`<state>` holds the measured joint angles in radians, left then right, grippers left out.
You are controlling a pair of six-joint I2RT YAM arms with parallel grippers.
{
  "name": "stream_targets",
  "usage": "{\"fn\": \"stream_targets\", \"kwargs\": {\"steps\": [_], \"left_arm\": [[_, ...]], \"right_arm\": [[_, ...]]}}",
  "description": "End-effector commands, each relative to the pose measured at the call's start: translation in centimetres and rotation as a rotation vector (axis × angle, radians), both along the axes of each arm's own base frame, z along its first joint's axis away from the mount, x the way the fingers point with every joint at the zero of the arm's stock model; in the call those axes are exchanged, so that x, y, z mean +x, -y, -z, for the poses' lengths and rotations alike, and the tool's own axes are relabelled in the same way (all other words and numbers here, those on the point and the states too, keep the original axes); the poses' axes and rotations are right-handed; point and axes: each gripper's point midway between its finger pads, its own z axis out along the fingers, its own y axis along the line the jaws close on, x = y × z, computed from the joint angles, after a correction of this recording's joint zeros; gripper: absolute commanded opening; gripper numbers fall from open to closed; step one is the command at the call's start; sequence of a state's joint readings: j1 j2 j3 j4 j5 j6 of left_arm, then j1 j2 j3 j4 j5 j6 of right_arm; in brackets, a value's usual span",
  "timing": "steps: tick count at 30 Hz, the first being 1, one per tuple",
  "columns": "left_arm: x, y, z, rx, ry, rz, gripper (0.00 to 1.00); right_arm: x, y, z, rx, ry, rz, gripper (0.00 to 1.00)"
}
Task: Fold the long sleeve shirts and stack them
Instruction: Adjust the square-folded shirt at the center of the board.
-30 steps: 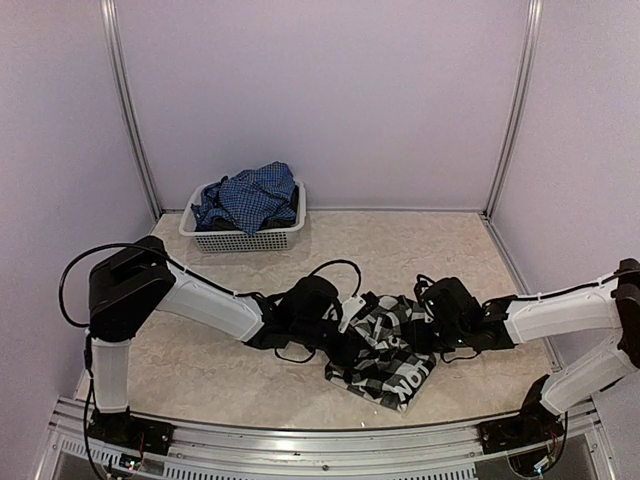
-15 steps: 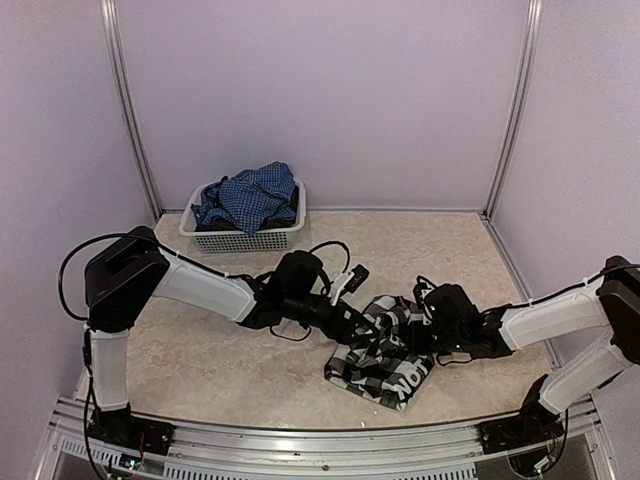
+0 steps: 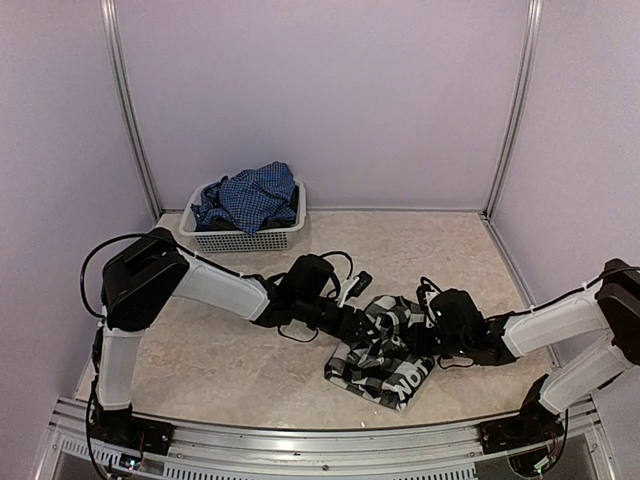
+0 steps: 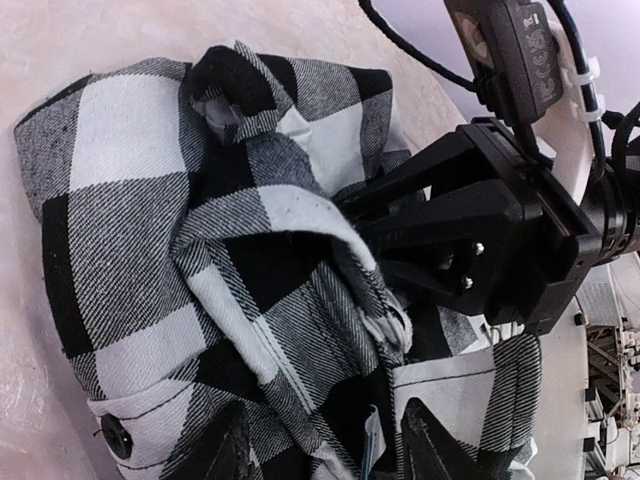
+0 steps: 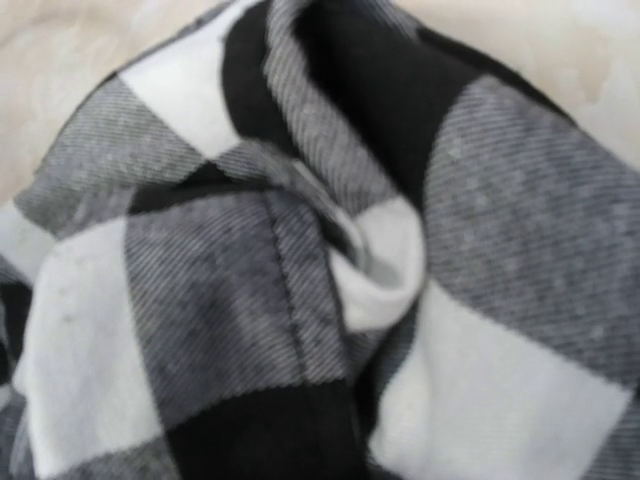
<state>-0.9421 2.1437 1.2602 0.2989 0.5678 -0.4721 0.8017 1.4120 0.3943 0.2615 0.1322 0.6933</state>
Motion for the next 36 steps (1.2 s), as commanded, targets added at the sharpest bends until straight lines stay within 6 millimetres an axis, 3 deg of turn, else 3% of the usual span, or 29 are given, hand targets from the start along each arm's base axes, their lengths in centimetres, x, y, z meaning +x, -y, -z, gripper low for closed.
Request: {"fn": "stream_targets", "kwargs": {"steps": [1,6,15,20,29,33,36], "left_arm": [[-0.9,0.3,0.7,0.042,0.005,0.018,0.46],[-2.3,0.0,1.8,0.143,0.096,0.009,0.47],[-3.4,-0.2,1.2,0.227,0.263,-0.044,0.54],[-3.1,-0.4,2.7,0.293,0.316,-0.064,0.54],[-3.0,-0.5,4.5,0.354,0.377,-0.091,0.55],[-3.3,-0.4,5.1,0.368,0.384,-0.092,0.56],[-3.3,-0.3,5.1,0.365,0.378,-0.098,0.56]], "right_arm": [[-3.1,2.9,4.5,-0.118,-0.146,-0.004,0.18],[-3.3,3.0,5.1,-0.117,-0.158,-0.007,0.18],[-3.2,2.2,4.9,-0.100,-0.161,-0.029,0.19],[-2.7,1.4,2.7,-0.061,-0.123,-0.051,0.23],[-3.3,-1.5,-4.1,0.116,-0.014,-0.195,0.36],[-4.0,-1.7,-5.2,0.143,-0.001,-0.231,0.38],[-4.8,-1.9,-4.7,0.132,-0.022,-0.248,0.38]]}}
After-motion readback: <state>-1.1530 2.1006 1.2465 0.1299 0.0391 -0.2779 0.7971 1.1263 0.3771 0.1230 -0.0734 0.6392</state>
